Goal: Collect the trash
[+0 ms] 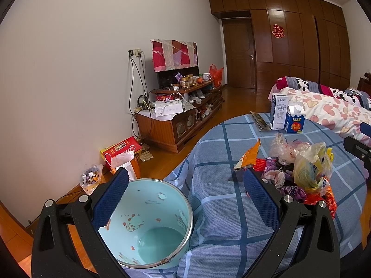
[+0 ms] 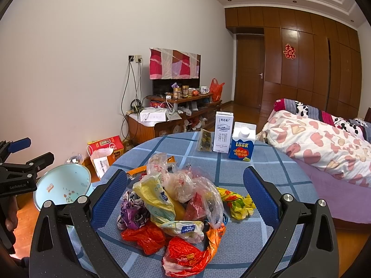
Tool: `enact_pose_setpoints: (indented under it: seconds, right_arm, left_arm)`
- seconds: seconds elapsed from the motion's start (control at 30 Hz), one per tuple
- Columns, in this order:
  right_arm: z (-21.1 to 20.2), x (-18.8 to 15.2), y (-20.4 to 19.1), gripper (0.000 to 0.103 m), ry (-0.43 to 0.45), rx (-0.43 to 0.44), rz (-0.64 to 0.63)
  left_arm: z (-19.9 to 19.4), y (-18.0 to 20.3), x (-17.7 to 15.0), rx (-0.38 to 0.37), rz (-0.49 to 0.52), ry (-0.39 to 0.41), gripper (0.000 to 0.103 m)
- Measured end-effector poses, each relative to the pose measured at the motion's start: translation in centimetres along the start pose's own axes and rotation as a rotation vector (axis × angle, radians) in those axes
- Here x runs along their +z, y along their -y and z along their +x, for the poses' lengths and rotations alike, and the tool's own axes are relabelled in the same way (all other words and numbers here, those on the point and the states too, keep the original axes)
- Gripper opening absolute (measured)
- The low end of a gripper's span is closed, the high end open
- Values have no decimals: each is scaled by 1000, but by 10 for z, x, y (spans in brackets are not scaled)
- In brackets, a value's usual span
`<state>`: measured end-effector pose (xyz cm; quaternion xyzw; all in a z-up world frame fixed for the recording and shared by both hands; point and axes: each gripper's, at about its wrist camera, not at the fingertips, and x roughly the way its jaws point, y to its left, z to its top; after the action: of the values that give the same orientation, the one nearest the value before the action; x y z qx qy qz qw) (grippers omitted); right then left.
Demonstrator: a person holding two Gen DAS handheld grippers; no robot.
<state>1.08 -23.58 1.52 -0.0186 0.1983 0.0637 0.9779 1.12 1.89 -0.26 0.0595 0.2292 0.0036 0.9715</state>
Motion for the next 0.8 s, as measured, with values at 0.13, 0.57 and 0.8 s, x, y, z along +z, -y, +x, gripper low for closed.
enact_pose_setpoints:
  seconds: [0.13,0.57,0.8]
  right_arm:
    - [0,0,0,98,0,1,0]
    - [0,0,0,98,-2,1,0]
    - [0,-1,0,98,-5,1,-1]
  left_arm:
    - [0,0,0,-1,0,0,97]
    - [-1,-2,0,0,1,0,97]
    - [-1,-3,1,-2,3,-1,97]
